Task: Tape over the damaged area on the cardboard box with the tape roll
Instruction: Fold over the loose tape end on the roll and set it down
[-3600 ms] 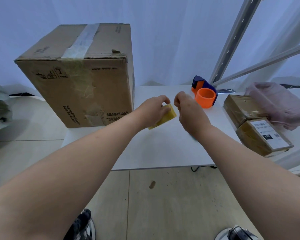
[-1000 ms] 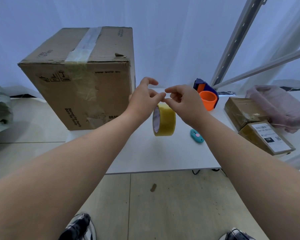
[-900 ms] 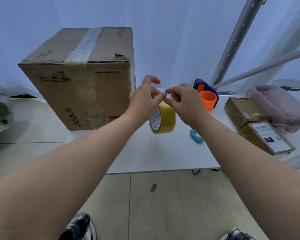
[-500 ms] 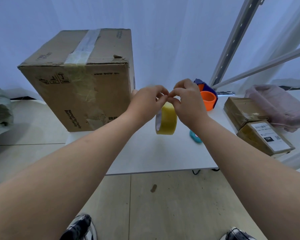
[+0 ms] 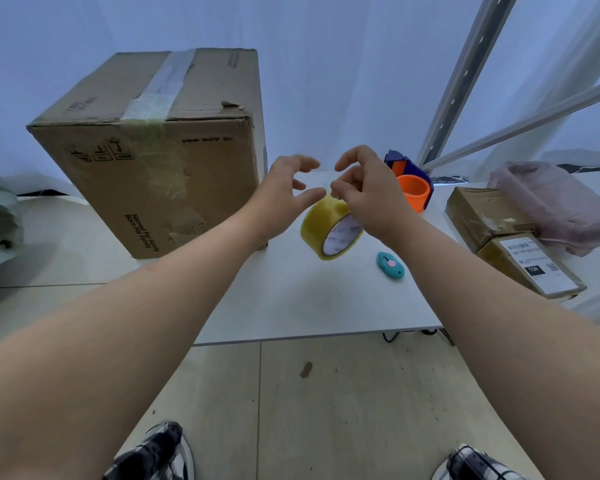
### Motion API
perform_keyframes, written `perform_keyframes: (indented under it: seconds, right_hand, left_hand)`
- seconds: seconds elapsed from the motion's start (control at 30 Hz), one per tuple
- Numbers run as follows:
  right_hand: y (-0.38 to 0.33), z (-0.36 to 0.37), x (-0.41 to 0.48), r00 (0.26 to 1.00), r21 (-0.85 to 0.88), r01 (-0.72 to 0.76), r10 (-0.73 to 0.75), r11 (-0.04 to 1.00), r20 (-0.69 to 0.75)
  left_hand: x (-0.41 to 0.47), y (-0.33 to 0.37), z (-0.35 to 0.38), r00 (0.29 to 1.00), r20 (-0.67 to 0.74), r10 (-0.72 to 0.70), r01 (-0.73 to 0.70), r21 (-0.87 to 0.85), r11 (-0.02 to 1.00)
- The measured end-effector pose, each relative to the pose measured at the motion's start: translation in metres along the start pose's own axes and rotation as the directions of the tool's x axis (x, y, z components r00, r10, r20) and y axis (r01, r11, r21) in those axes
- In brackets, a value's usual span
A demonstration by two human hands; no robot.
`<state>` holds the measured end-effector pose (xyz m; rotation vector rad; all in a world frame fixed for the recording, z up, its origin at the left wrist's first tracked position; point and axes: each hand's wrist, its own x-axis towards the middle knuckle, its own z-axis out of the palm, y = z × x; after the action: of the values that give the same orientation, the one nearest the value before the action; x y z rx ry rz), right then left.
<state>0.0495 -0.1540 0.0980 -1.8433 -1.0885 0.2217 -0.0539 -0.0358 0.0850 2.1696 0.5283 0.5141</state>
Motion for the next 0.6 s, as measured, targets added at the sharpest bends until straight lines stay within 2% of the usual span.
perform_keyframes:
  seconds: [0.1,0.2,0.27,0.43,0.6]
  right_hand:
    - [0.001,-0.001,0.001,0.999,0.046,-0.034,0.035,0.998,-0.01]
    - [0.002,-0.002,0.003,0.996,0.062,-0.068,0.071,0.996,-0.052]
    - [0.002,-0.001,0.004,0.995,0.024,-0.084,0.085,0.996,-0.049]
    - [0.0,-0.002,0.007,0.991,-0.006,-0.125,0.124,0.992,-0.05]
    - [-0.001,-0.001,0.006,0.992,-0.074,-0.13,0.13,0.989,0.0]
  left_hand:
    - [-0.001,0.002,0.001,0.998,0.048,-0.043,0.046,-0.063,0.997]
    - [0.0,0.006,0.007,0.964,0.103,-0.246,0.25,-0.037,0.967]
    - [0.0,0.006,0.012,0.93,0.163,-0.329,0.335,-0.01,0.942]
    - [0.001,0.006,0.012,0.935,0.119,-0.335,0.351,-0.164,0.922]
    - [-0.002,0.001,0.009,0.949,0.091,-0.302,0.31,-0.088,0.947]
